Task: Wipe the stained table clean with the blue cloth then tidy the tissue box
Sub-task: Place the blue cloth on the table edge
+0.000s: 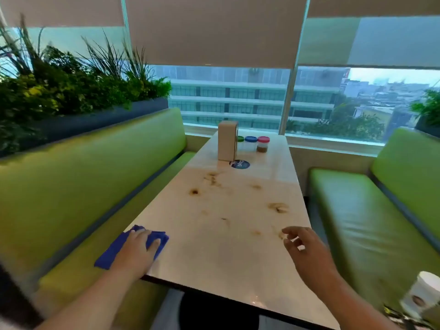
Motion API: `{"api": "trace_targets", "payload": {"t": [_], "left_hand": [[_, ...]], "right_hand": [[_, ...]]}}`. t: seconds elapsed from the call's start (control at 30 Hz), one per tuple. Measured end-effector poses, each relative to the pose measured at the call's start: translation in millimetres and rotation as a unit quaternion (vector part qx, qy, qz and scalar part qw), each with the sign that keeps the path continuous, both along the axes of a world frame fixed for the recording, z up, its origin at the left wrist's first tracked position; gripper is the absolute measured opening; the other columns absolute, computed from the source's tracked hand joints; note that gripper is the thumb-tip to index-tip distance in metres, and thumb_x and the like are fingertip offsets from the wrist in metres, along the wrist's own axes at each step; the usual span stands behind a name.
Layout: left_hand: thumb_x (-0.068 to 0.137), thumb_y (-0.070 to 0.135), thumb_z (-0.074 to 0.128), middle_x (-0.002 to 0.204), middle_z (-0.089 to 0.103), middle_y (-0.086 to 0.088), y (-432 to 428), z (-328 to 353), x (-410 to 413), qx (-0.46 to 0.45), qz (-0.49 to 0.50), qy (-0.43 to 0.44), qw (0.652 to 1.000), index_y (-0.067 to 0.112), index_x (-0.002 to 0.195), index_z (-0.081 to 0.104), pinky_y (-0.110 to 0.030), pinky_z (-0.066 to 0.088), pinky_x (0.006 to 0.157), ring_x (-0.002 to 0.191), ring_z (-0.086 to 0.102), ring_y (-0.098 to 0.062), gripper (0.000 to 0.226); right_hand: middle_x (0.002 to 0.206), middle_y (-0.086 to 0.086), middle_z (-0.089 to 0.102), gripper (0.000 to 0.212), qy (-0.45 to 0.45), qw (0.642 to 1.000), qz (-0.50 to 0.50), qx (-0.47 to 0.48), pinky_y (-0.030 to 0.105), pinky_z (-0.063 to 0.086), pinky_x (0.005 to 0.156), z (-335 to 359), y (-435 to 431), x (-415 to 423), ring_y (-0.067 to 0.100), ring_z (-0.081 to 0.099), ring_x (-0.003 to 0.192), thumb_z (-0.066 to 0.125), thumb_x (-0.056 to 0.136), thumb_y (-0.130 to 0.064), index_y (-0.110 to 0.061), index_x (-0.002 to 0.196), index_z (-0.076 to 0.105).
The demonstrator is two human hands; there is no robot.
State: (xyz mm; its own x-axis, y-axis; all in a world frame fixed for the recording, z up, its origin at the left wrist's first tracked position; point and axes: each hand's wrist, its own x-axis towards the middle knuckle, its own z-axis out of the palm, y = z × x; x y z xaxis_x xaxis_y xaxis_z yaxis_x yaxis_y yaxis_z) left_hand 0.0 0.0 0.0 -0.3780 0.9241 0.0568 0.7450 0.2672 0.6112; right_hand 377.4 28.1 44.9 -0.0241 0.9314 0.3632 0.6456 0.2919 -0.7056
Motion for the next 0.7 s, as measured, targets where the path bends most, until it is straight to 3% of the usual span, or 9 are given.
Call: {"api": "trace_targets", "payload": {"t": [0.13, 0.23, 0.3, 0.4, 0.47, 0.6, 0.63, 0.7], "left_hand": [[0.097, 0.034, 0.043, 0.159, 0.01, -0.002, 5.0, -15.6, -13.1, -0.056, -0.037, 0.054, 0.996, 0.013, 0.147, 0.027, -0.035, 0.017, 0.116, 0.147, 0.002, -0.018, 0.056], [0.097, 0.044, 0.037, 0.16, 0.002, 0.001, 5.9, -34.9, -26.2, -0.125, -0.071, 0.13, 0.981, 0.021, 0.15, 0.014, -0.039, 0.015, 0.118, 0.147, 0.0, -0.02, 0.063], [0.095, 0.051, 0.034, 0.159, 0.009, 0.002, 4.4, -42.0, -32.3, -0.156, -0.074, 0.177, 0.969, 0.027, 0.15, 0.013, -0.039, 0.024, 0.114, 0.145, 0.011, -0.022, 0.063], [0.093, 0.052, 0.039, 0.146, 0.034, 0.002, 9.1, -42.9, -33.6, -0.113, -0.073, 0.255, 0.958, 0.029, 0.145, 0.03, -0.034, 0.041, 0.098, 0.127, 0.034, -0.02, 0.058], [0.093, 0.046, 0.044, 0.131, 0.046, 0.0, 15.6, -41.3, -35.7, -0.078, -0.08, 0.27, 0.956, 0.026, 0.138, 0.044, -0.034, 0.043, 0.091, 0.114, 0.043, -0.021, 0.049], [0.077, 0.024, 0.069, 0.095, 0.061, -0.007, 24.6, -52.7, -47.1, 0.027, -0.065, 0.242, 0.968, 0.014, 0.1, 0.07, -0.044, 0.043, 0.085, 0.093, 0.056, -0.03, 0.025], [0.076, 0.019, 0.07, 0.099, 0.061, -0.01, 26.4, -57.1, -46.9, 0.039, -0.055, 0.202, 0.977, 0.011, 0.1, 0.069, -0.045, 0.043, 0.088, 0.096, 0.056, -0.032, 0.025], [0.082, 0.017, 0.063, 0.125, 0.054, -0.014, 31.3, -62.5, -39.1, 0.028, -0.032, 0.119, 0.992, 0.008, 0.117, 0.061, -0.046, 0.039, 0.099, 0.111, 0.052, -0.034, 0.037]], "right_hand": [[0.095, -0.015, 0.057, 0.03, 0.005, 0.999, 0.011, -0.049, 0.01, 0.041, 0.066, -18.4, -6.7, -6.8, -0.008, 0.054, 0.084, 0.063, 0.089, -0.012, -0.042, 0.088, 0.059], [0.096, -0.013, 0.059, 0.031, 0.006, 0.998, 0.008, -0.065, 0.005, 0.041, 0.068, -32.3, -12.0, -12.6, -0.004, 0.054, 0.088, 0.063, 0.089, -0.01, -0.04, 0.087, 0.061], [0.096, -0.013, 0.059, 0.03, 0.008, 0.997, 0.004, -0.073, 0.006, 0.042, 0.069, -39.5, -14.2, -15.9, -0.002, 0.055, 0.088, 0.063, 0.089, -0.01, -0.04, 0.086, 0.061], [0.097, -0.018, 0.058, 0.027, 0.021, 0.996, -0.005, -0.086, 0.007, 0.042, 0.07, -47.1, -18.0, -22.9, -0.002, 0.055, 0.087, 0.062, 0.09, -0.011, -0.038, 0.088, 0.063], [0.103, -0.025, 0.054, 0.025, 0.036, 0.996, -0.013, -0.086, 0.006, 0.042, 0.07, -51.6, -20.1, -27.5, -0.001, 0.055, 0.087, 0.061, 0.09, -0.01, -0.034, 0.088, 0.065], [0.101, -0.028, 0.056, 0.024, 0.06, 0.993, -0.019, -0.099, 0.004, 0.041, 0.068, -57.9, -24.0, -33.1, -0.002, 0.057, 0.085, 0.059, 0.091, -0.009, -0.031, 0.089, 0.067], [0.099, -0.028, 0.057, 0.023, 0.067, 0.992, -0.021, -0.103, 0.004, 0.041, 0.068, -59.8, -24.2, -32.4, -0.002, 0.056, 0.085, 0.059, 0.091, -0.009, -0.031, 0.089, 0.067], [0.098, -0.028, 0.058, 0.022, 0.072, 0.991, -0.029, -0.109, 0.003, 0.04, 0.067, -63.7, -24.8, -28.8, -0.003, 0.056, 0.088, 0.059, 0.092, -0.01, -0.031, 0.089, 0.068]]}}
